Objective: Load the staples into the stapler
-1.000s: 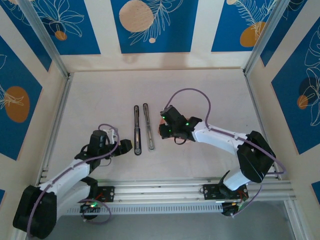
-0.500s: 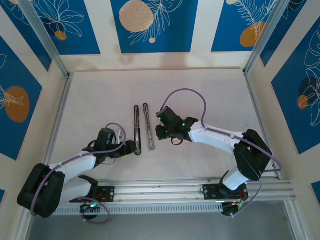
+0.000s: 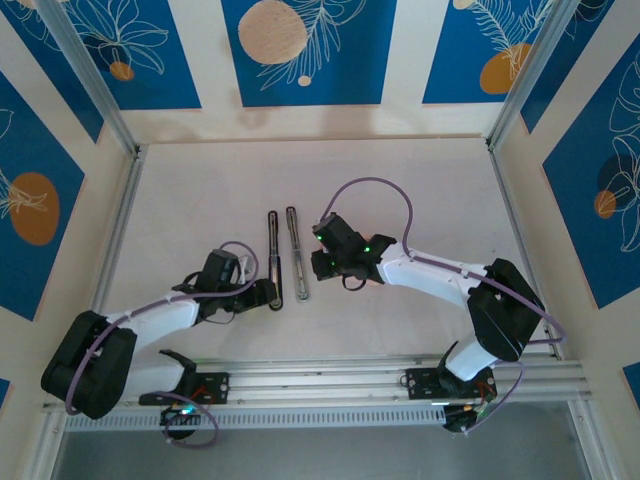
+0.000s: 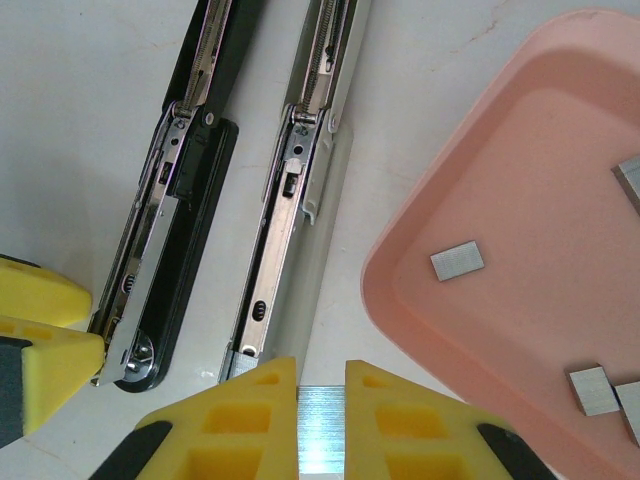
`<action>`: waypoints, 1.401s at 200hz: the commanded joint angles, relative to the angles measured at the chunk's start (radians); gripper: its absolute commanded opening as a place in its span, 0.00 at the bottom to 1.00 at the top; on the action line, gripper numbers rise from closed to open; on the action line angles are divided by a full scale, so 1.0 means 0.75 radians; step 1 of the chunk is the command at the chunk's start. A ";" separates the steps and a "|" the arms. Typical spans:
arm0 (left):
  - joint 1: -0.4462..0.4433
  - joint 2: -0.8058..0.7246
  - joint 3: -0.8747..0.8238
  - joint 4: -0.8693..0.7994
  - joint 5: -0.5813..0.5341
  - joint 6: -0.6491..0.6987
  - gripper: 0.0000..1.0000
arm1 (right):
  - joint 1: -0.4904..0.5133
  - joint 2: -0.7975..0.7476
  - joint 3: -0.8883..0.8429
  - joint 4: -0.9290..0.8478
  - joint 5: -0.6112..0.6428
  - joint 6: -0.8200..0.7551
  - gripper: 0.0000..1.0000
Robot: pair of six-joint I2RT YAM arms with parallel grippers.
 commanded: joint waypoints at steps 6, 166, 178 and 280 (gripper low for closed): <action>-0.105 0.087 0.001 0.256 0.138 0.032 0.64 | 0.013 -0.013 0.005 -0.020 0.005 -0.013 0.14; -0.103 -0.036 0.049 0.059 -0.004 0.071 0.55 | 0.012 -0.008 0.006 -0.028 0.006 -0.024 0.14; -0.103 -0.013 0.052 0.084 0.015 0.068 0.55 | 0.013 -0.012 0.003 -0.029 0.006 -0.024 0.14; -0.105 0.085 0.046 0.217 0.088 0.057 0.56 | 0.018 -0.018 0.000 -0.024 0.004 -0.021 0.14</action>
